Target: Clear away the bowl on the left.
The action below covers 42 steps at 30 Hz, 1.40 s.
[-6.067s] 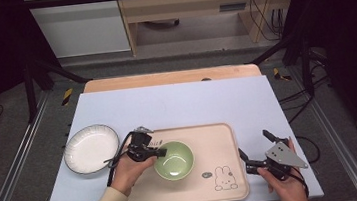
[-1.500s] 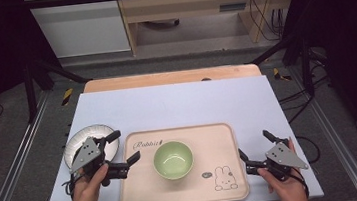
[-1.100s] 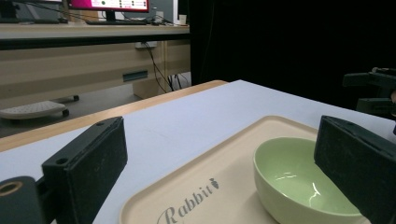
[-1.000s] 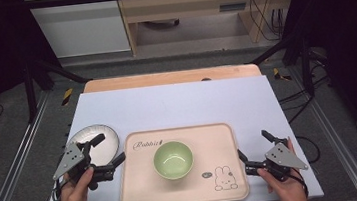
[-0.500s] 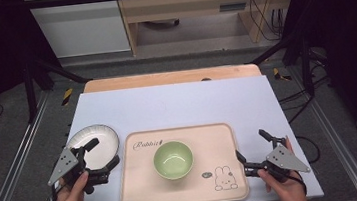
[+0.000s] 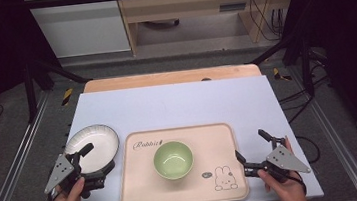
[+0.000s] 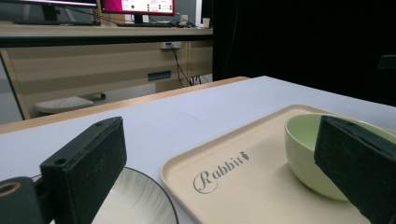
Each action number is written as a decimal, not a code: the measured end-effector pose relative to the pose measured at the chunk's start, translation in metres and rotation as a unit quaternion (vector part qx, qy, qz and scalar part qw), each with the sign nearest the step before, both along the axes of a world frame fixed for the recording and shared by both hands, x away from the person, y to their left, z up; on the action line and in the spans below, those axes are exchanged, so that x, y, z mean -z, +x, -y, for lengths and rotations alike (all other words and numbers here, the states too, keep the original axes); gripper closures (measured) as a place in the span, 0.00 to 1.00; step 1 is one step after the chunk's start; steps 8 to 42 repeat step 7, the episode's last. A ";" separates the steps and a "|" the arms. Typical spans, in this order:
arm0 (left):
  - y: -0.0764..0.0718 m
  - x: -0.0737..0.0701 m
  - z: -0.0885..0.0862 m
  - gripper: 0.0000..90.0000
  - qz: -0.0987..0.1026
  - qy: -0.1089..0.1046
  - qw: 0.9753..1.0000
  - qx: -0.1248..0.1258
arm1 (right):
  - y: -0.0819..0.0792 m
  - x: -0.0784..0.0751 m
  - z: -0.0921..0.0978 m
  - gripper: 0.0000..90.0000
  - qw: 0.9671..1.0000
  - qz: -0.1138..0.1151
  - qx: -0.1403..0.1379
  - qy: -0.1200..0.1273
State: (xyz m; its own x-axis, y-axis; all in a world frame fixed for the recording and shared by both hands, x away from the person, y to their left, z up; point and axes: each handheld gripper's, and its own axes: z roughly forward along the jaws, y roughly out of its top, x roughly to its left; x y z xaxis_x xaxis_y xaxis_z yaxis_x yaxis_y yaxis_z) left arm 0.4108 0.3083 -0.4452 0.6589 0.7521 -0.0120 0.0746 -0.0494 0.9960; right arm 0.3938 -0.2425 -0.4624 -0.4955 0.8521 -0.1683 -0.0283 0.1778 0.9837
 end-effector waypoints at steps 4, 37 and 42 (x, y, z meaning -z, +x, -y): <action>-0.001 0.005 -0.003 0.03 -0.003 0.006 1.000 -0.011 | 0.001 0.001 0.002 0.02 1.000 -0.008 0.009 0.002; -0.003 0.005 -0.004 0.03 -0.003 0.002 1.000 -0.015 | 0.002 0.001 0.004 0.02 1.000 -0.012 0.024 0.005; -0.003 0.005 -0.004 0.03 -0.003 0.002 1.000 -0.015 | 0.002 0.001 0.004 0.02 1.000 -0.012 0.024 0.005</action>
